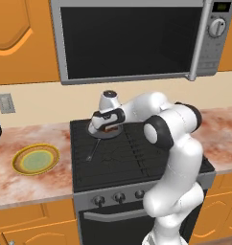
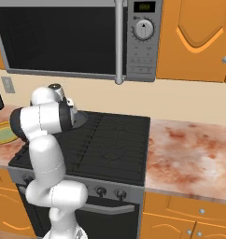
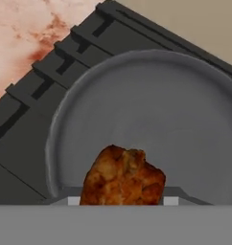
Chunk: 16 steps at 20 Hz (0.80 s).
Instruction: Place the chicken drumstick on the plate and place the avocado on the same plate.
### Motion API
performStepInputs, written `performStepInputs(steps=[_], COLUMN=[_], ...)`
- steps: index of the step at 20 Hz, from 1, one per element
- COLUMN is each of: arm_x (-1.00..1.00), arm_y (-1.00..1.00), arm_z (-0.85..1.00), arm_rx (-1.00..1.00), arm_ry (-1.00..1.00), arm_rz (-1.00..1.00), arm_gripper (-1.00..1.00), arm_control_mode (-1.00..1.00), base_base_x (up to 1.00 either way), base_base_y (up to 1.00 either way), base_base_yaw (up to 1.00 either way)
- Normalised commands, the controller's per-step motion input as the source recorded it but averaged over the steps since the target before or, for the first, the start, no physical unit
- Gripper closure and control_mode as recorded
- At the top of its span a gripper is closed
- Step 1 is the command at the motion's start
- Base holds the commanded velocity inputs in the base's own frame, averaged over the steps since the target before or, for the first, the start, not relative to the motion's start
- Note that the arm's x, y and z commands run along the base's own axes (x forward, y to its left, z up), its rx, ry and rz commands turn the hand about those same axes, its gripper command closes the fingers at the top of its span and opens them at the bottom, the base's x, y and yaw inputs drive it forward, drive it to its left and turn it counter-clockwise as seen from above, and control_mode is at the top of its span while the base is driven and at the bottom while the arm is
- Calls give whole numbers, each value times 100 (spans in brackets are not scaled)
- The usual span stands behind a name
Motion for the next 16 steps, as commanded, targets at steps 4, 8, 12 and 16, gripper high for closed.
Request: performStepInputs(steps=[4, 8, 12, 16], arm_x=[-42, -45, -39, -42], arm_y=[0, 0, 5, 10], arm_z=[20, 31, 42, 46], arm_rx=[0, 4, 9, 9], arm_ry=[-10, 0, 0, 2], arm_rz=[0, 0, 0, 0], arm_gripper=[100, 100, 100, 100], arm_control_mode=[-100, -100, -100, -100], base_base_x=[0, 0, 0, 0], base_base_y=[0, 0, 0, 0], base_base_yaw=[0, 0, 0, 0])
